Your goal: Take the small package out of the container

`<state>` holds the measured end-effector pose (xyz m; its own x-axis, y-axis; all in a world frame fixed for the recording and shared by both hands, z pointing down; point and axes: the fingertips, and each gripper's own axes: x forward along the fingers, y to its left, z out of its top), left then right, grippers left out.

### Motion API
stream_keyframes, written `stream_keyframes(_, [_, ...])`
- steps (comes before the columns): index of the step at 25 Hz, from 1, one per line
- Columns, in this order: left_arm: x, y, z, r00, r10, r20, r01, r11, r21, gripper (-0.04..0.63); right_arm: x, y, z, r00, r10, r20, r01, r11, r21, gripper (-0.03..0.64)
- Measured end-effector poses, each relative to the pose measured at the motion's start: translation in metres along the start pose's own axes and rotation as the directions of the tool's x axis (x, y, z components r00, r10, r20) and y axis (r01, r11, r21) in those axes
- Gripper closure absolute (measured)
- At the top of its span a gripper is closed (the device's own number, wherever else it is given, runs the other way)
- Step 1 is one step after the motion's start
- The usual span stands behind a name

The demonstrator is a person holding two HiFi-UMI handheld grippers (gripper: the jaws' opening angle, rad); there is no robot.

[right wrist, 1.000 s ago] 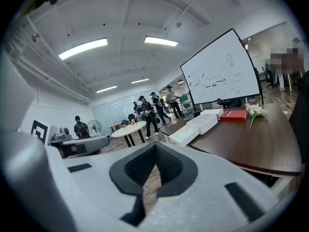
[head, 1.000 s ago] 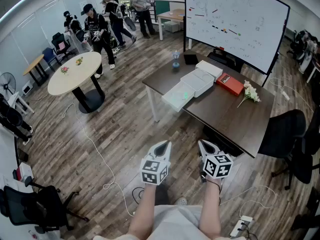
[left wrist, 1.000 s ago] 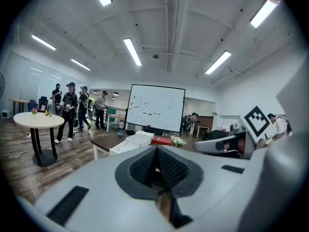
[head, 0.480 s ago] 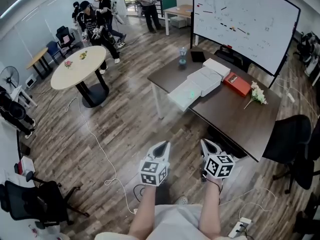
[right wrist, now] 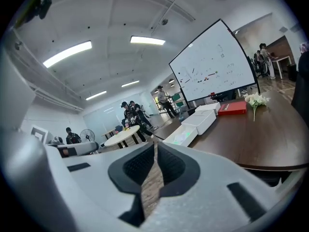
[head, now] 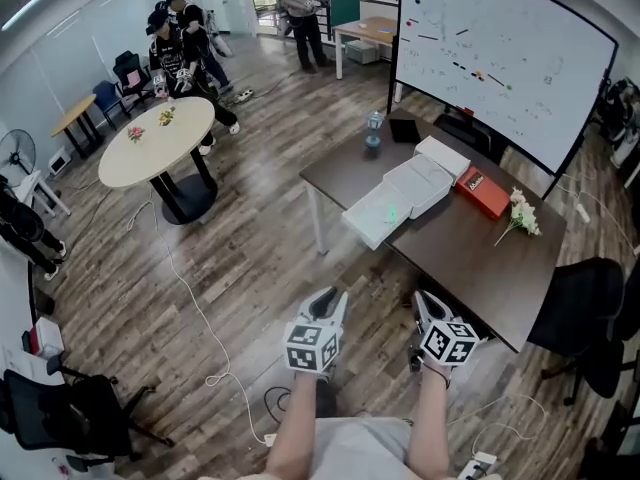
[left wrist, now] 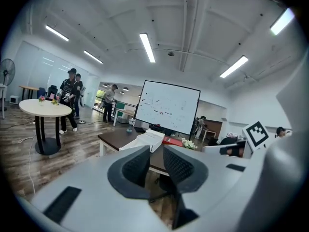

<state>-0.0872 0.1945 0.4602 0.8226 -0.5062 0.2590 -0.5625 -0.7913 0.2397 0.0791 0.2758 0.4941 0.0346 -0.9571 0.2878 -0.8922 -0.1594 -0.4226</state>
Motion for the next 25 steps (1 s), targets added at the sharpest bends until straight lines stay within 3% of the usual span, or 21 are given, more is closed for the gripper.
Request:
stream_keyframes(7, [0.055, 0.038, 0.022, 0.999, -0.041, -0.014, 0.041, 0.999, -0.018, 0.465, 0.045, -0.02, 0.024, 1.0, -0.017, -0.011, 0.017, 1.0, 0.018, 0.529])
stream_keyframes(14, [0.103, 0.079, 0.041, 0.997, -0.069, -0.029, 0.068, 0.997, -0.033, 0.449, 0.089, -0.029, 0.047, 0.996, -0.089, 0.001, 0.089, 0.996, 0.012, 0.518])
stream_keyframes(25, [0.16, 0.158, 0.066, 0.99, -0.135, -0.048, 0.135, 0.991, -0.008, 0.386, 0.189, -0.011, 0.07, 0.991, -0.134, 0.015, 0.134, 0.991, 0.002, 0.482])
